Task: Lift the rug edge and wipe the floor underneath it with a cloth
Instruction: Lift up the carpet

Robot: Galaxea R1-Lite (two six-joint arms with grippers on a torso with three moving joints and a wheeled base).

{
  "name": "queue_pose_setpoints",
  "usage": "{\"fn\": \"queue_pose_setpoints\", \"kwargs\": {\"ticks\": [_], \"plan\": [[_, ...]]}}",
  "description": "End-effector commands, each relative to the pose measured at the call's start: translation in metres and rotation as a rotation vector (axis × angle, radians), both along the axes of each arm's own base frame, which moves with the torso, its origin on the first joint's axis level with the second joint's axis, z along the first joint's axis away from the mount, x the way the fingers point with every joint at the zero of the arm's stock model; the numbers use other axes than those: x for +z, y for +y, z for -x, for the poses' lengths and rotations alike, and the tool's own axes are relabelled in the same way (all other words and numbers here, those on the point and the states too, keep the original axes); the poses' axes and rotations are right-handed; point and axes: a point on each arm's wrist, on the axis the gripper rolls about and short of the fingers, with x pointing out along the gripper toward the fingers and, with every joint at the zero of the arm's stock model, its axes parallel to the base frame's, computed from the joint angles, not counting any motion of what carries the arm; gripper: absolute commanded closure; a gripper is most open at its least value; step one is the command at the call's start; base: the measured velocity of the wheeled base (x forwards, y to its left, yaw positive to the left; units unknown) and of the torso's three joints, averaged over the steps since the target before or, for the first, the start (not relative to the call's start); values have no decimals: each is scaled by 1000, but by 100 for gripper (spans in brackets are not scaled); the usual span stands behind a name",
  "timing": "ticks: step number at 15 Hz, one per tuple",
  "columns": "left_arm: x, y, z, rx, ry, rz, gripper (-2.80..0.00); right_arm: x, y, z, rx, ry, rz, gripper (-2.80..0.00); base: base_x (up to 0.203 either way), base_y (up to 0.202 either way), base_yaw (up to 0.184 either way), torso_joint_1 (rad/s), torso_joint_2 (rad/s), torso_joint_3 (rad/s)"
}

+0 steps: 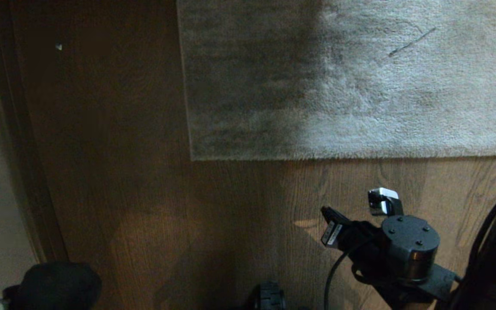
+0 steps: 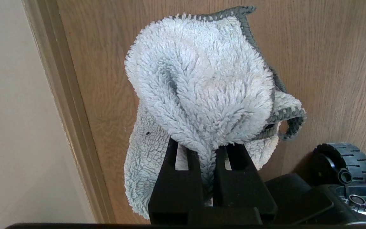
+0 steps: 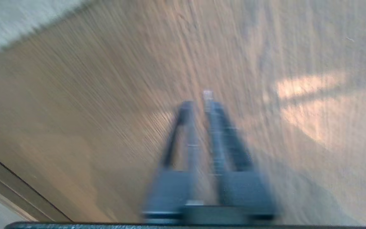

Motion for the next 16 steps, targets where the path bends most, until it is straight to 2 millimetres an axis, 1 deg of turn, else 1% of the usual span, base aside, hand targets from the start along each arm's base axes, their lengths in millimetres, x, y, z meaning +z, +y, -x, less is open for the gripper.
{"fn": "queue_pose_setpoints", "kwargs": {"ticks": [1,3,5,7,9,16], "plan": [[0,0,0,0,0,0,0,8,9,-7,-6,-61,-56,-280,0,0,0,0,0,0],[0,0,0,0,0,0,0,13,13,-11,-21,-85,-73,-280,0,0,0,0,0,0],[0,0,0,0,0,0,0,10,16,-13,-28,-82,-70,-280,0,0,0,0,0,0],[0,0,0,0,0,0,0,15,26,-16,-40,-110,-96,-280,0,0,0,0,0,0],[0,0,0,0,0,0,0,14,36,-15,-31,-115,-104,-280,0,0,0,0,0,0],[0,0,0,0,0,0,0,21,63,-32,-30,-171,-175,-280,0,0,0,0,0,0]]}}
